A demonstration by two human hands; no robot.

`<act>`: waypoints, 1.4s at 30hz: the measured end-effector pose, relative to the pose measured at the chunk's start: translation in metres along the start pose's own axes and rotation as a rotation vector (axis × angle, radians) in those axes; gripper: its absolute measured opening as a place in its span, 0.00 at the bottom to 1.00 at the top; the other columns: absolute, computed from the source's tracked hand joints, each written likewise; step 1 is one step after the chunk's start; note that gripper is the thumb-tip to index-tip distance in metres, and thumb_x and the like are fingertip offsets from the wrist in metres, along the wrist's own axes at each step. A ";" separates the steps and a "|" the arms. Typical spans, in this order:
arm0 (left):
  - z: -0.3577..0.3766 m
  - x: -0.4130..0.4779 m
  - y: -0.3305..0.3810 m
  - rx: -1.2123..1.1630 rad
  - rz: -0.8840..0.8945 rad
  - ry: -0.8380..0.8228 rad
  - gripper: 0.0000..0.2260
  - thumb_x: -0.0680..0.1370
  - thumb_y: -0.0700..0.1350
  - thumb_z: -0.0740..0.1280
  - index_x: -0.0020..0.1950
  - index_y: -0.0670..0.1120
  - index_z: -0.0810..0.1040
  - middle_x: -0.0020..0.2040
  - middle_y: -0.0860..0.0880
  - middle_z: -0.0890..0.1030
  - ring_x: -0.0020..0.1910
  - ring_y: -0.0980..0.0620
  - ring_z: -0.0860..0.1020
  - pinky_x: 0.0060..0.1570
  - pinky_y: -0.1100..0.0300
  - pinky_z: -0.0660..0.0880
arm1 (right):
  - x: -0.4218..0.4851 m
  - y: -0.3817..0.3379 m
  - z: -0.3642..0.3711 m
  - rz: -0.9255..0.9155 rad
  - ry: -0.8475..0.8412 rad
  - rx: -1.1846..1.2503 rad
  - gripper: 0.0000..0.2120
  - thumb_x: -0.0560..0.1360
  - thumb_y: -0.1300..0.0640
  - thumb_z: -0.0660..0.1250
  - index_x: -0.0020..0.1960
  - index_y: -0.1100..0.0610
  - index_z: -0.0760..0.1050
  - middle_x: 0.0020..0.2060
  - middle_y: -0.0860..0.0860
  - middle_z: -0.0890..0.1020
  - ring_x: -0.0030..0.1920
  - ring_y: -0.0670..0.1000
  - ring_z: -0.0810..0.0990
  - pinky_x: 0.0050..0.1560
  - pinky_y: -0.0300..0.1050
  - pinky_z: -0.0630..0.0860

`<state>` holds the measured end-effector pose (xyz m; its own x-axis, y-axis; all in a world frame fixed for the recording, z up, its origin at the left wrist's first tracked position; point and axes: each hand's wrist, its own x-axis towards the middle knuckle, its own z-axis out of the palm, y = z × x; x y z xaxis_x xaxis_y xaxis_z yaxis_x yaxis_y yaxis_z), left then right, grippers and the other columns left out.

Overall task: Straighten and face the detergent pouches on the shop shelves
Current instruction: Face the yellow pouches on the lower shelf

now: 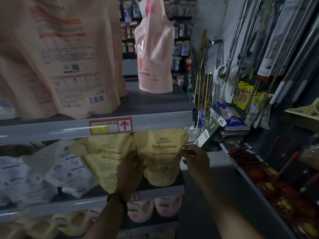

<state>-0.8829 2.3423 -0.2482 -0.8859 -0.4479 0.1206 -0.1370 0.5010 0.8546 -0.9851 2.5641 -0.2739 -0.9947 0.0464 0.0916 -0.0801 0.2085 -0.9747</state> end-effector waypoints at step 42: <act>-0.245 -0.010 0.136 -0.347 0.310 0.325 0.06 0.82 0.43 0.72 0.58 0.49 0.83 0.51 0.49 0.88 0.50 0.49 0.88 0.49 0.49 0.85 | -0.076 -0.297 0.069 -0.421 -0.296 0.212 0.04 0.78 0.54 0.76 0.51 0.46 0.85 0.47 0.43 0.89 0.51 0.45 0.87 0.55 0.58 0.85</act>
<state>-0.7838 2.2332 -0.0094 -0.6720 -0.5510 0.4947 0.3102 0.3971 0.8637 -0.8903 2.4310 -0.0057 -0.8471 -0.2816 0.4507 -0.4553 -0.0528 -0.8888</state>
